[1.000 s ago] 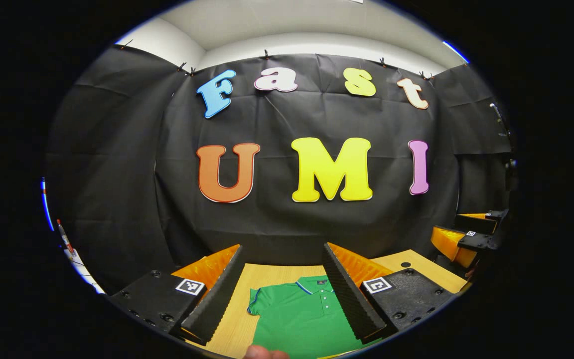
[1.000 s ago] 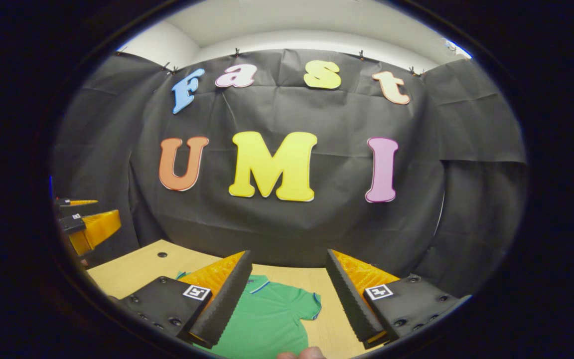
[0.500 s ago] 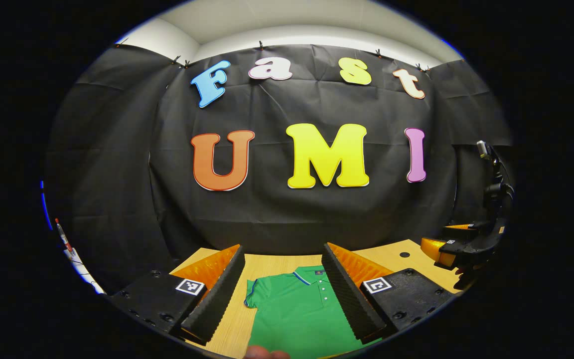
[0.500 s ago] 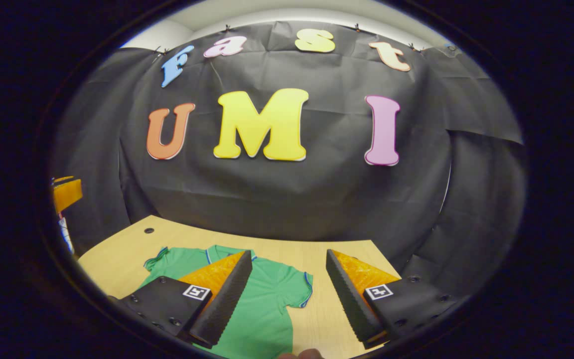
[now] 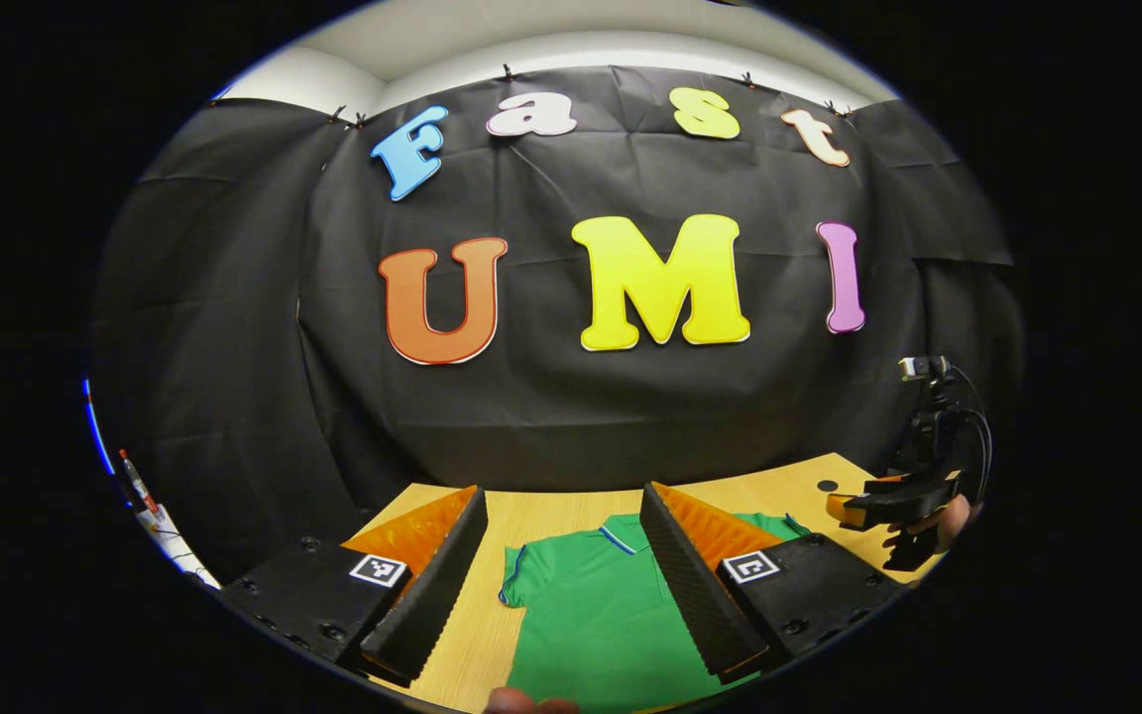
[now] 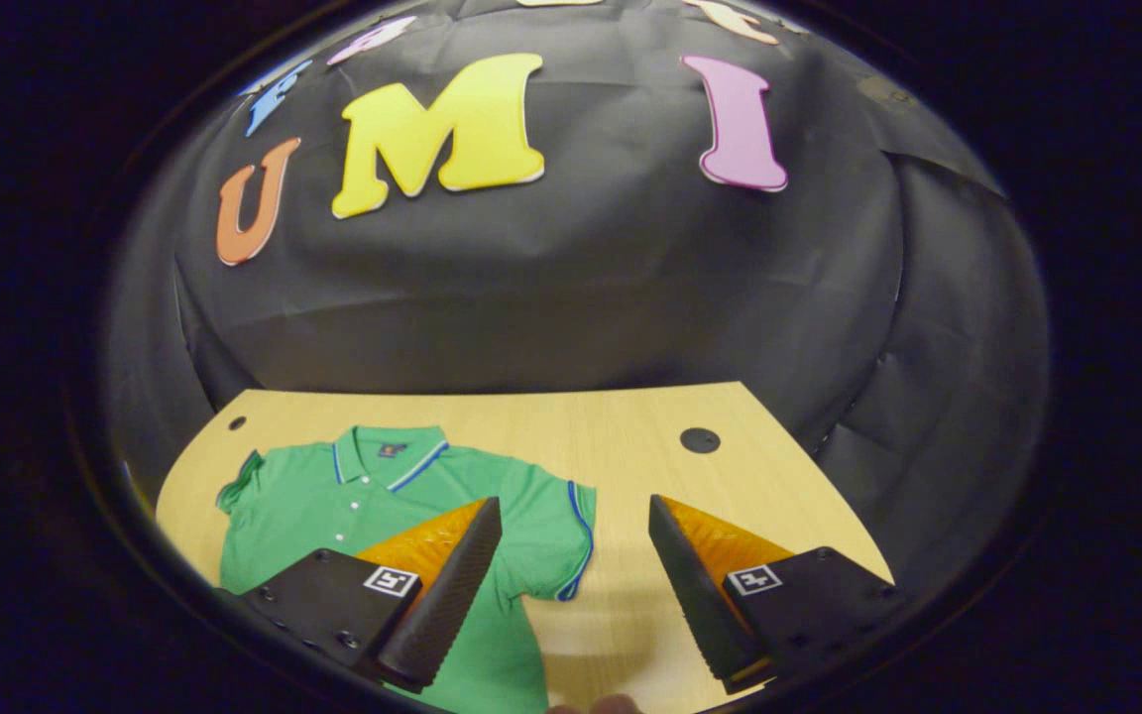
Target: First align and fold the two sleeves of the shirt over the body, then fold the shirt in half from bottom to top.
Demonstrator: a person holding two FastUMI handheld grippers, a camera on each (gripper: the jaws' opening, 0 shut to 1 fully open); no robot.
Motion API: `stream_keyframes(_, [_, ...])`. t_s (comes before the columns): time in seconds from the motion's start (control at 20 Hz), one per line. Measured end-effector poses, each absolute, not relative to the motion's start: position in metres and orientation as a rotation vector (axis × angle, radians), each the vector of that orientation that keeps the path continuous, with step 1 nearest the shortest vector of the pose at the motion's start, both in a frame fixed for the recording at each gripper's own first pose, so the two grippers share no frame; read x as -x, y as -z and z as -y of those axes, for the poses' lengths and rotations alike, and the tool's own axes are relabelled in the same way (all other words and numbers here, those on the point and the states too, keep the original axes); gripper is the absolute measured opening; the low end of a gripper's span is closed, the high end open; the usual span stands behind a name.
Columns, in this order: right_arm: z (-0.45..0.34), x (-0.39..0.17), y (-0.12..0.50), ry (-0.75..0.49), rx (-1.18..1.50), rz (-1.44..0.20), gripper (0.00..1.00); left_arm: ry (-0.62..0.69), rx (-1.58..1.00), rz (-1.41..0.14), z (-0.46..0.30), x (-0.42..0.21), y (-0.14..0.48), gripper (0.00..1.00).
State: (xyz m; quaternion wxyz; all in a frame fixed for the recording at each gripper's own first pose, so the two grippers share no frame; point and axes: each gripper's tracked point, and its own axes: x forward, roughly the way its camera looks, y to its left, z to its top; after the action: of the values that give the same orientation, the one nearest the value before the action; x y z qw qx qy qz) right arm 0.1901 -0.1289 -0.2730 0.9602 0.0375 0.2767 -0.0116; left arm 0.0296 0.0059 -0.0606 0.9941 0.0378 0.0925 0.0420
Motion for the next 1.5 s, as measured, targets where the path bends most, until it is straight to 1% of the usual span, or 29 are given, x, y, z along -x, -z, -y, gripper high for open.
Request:
stream_keyframes(0.15, [0.135,-0.208,0.314,0.025,-0.035,-0.636,0.97,-0.098,-0.079,-0.209,-0.007,-0.034,0.067,1.0])
stream_keyframes(0.3, [0.133,-0.227,0.343,0.004,0.003,-0.673,0.98,-0.111,-0.08,-0.237,-0.01,-0.038,0.078,1.0])
stream_keyframes(0.5, [0.127,-0.246,0.363,-0.026,0.029,-0.701,0.96,-0.124,-0.071,-0.27,-0.01,-0.041,0.094,1.0])
stream_keyframes(0.65, [0.127,-0.259,0.374,-0.019,0.0,-0.719,0.96,-0.136,-0.061,-0.307,-0.013,-0.041,0.108,1.0])
stream_keyframes(0.75, [0.128,-0.265,0.381,-0.025,-0.008,-0.733,0.94,-0.149,-0.061,-0.323,-0.017,-0.04,0.115,1.0])
stream_keyframes(0.85, [0.125,-0.265,0.393,-0.054,-0.025,-0.773,0.82,-0.161,-0.054,-0.333,-0.02,-0.04,0.119,1.0])
stream_keyframes(0.9, [0.121,-0.268,0.387,-0.064,-0.043,-0.75,0.57,-0.165,-0.053,-0.338,-0.02,-0.04,0.119,1.0])
stream_keyframes(0.95, [0.13,-0.273,0.391,-0.037,-0.002,-0.76,0.33,-0.169,-0.054,-0.342,-0.02,-0.041,0.121,1.0])
stream_keyframes(1.0, [0.125,-0.27,0.388,-0.054,-0.005,-0.764,0.08,-0.169,-0.055,-0.343,-0.02,-0.041,0.121,1.0])
stream_keyframes(1.05, [0.12,-0.269,0.39,-0.06,-0.003,-0.769,0.07,-0.168,-0.055,-0.344,-0.018,-0.041,0.12,1.0])
stream_keyframes(1.1, [0.12,-0.27,0.389,-0.062,-0.003,-0.77,0.1,-0.164,-0.057,-0.344,-0.017,-0.041,0.119,1.0])
stream_keyframes(1.15, [0.12,-0.27,0.388,-0.061,-0.007,-0.768,0.08,-0.16,-0.061,-0.341,-0.015,-0.042,0.118,1.0])
stream_keyframes(1.2, [0.122,-0.27,0.385,-0.053,-0.013,-0.764,0.07,-0.156,-0.065,-0.339,-0.013,-0.041,0.117,1.0])
stream_keyframes(1.5, [0.128,-0.267,0.358,-0.018,-0.074,-0.736,0.07,-0.177,-0.046,-0.356,-0.019,-0.037,0.123,1.0])
